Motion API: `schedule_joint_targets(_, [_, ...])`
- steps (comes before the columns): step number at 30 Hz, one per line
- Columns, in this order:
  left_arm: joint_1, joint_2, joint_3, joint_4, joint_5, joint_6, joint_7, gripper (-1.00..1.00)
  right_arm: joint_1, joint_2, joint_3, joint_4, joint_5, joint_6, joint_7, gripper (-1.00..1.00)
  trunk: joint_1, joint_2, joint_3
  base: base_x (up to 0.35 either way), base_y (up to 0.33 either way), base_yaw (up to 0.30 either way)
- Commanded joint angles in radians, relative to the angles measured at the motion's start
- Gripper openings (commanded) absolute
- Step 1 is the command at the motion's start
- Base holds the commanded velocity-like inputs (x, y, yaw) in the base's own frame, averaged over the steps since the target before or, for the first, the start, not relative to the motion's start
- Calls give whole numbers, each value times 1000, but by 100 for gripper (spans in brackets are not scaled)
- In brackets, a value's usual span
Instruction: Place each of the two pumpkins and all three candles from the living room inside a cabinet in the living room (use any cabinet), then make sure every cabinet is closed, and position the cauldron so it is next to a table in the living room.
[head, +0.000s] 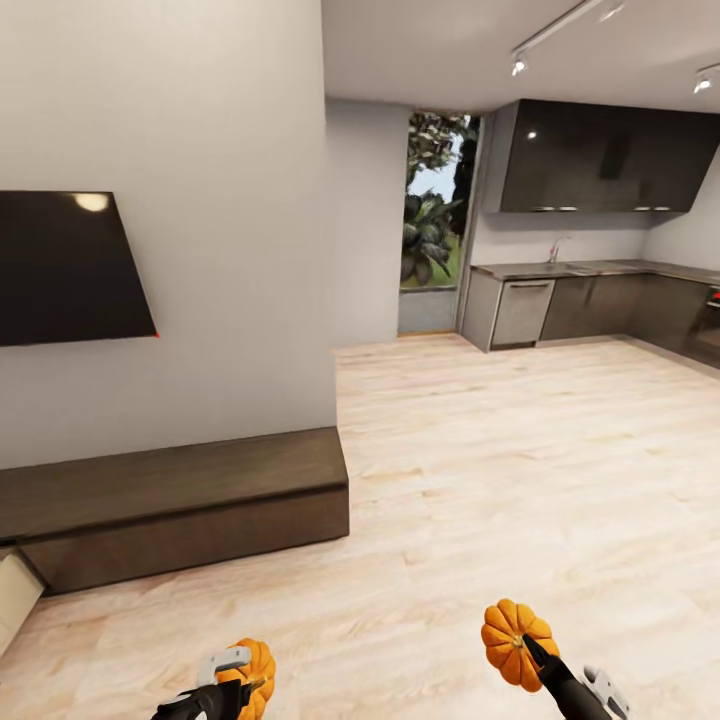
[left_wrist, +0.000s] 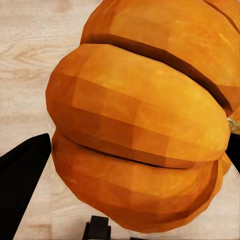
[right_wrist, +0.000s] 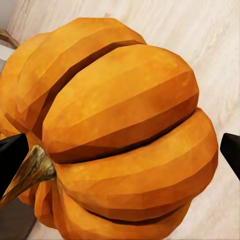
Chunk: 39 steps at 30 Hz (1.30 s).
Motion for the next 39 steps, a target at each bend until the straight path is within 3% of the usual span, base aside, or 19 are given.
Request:
schedule_joint_targets(1, [0, 1, -9, -3, 6, 5, 11, -100, -1, 0, 4, 0, -7, -5, 2, -100, 1, -1, -1, 333, 1, 0])
schedule_joint_targets(11, [0, 1, -8, -4, 6, 5, 10, -100, -1, 0, 5, 0, -7, -5, 2, -100, 1, -1, -1, 272, 102, 0])
schedule_joint_targets(17, [1, 1, -8, -4, 3, 5, 9, -100, -1, 0, 12, -1, -7, -5, 2, -100, 1, -1, -1, 31, 14, 0])
schedule_joint_targets(22, [1, 1, -8, -4, 3, 5, 9, -100, -1, 0, 56, 0, -8, -6, -8, -100, 1, -1, -1, 2, 1, 0])
schedule_joint_targets(31, [2, 1, -9, -4, 4, 2, 9, -100, -1, 0, 59, 0, -8, -6, -12, -100, 1, -1, -1, 0, 0, 0])
schedule_joint_targets(39, [3, 2, -9, -3, 12, -51, 7, -100, -1, 0, 61, 0, -8, -6, -15, -100, 1, -1, -1, 0, 0, 0])
